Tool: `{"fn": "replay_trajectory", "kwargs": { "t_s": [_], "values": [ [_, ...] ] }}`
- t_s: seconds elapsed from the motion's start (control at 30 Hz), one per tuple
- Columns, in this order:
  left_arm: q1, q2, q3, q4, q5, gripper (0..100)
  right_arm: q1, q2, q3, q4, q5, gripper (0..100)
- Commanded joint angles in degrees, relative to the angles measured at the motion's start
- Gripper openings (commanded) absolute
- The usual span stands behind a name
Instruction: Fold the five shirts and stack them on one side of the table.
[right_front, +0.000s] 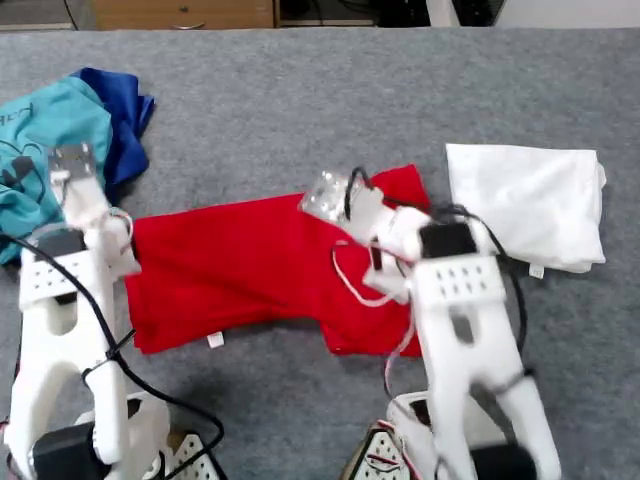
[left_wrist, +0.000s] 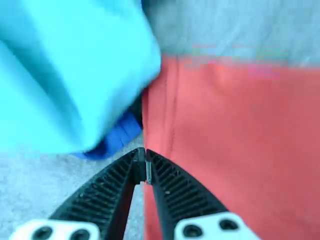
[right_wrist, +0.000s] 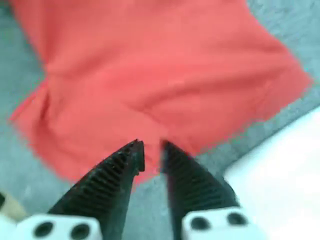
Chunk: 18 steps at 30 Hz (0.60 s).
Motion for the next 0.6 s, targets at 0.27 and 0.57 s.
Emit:
{"fn": "replay_trajectory", "kwargs": {
  "t_s": [0.27,0.57],
  "values": [
    [8.2,2.9,14.2,-3.2,-1.1,2,8.6,27.1,-9.5,-18.6,-9.2,0.9],
    [1.6,2.2,17.7,1.9,-13.1,2,15.4,45.2,-24.5,-16.9,-8.7,0.9]
  ]
}}
